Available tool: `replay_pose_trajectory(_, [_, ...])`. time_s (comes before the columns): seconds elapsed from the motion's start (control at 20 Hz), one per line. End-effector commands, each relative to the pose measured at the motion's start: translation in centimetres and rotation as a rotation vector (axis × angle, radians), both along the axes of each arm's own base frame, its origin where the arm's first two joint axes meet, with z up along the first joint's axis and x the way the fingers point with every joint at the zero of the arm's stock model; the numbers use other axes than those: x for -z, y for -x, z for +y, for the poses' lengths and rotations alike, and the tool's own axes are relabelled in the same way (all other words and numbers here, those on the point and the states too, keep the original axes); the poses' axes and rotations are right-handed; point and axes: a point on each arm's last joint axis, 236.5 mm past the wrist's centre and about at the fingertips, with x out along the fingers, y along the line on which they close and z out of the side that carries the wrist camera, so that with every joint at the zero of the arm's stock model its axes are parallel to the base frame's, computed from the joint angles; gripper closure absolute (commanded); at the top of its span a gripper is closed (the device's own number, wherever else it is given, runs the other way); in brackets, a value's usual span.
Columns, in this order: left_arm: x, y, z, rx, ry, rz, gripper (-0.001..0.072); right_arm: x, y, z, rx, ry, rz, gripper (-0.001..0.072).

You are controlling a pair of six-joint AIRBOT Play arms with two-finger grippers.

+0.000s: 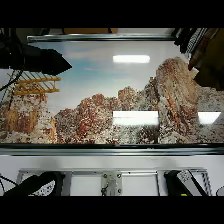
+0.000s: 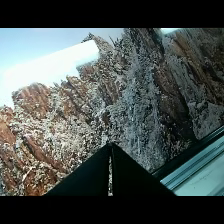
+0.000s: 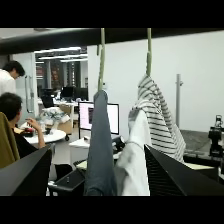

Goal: Fold the clothes and pants, and hang the long-sleeved shirts on hangers.

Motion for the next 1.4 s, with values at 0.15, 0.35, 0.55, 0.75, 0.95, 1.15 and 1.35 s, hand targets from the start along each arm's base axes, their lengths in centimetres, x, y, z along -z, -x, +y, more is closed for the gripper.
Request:
replay_pose_trajectory(0.15, [0.9,-1.8,-0.2,-0.028,0.023,-0.037,0.0695,-0.4,-6.9,16.0,-0.54,0.117,0.232,0.0105])
replay_pose_trajectory(0.35, [5.0,-2.2,0.0,-0.082,0.047,-0.01,0.0695,5.6,-12.7,28.3,-1.099,0.051,0.373,0.0106])
replay_pose_trajectory(0.55, [8.3,-0.9,-0.1,-0.1,0.06,0.026,0.0695,17.0,-15.2,41.3,-1.531,-0.078,0.692,0.0109])
replay_pose_trajectory(0.75, [10.1,-0.2,-1.2,-0.085,0.061,0.043,0.0695,28.9,-11.9,52.8,-1.819,-0.195,1.049,0.011])
replay_pose_trajectory(0.95, [11.4,0.3,-2.1,-0.064,0.056,0.064,0.0695,35.3,-7.6,60.3,-2.007,-0.213,1.204,0.0109])
replay_pose_trajectory(1.15, [11.8,0.4,-2.1,-0.064,0.053,0.074,0.0695,36.8,-5.9,62.7,-2.078,-0.206,1.27,0.0115])
replay_pose_trajectory(1.35, [11.9,0.4,-2.1,-0.064,0.053,0.075,0.0694,37.0,-6.0,62.7,-2.077,-0.211,1.277,0.0696])
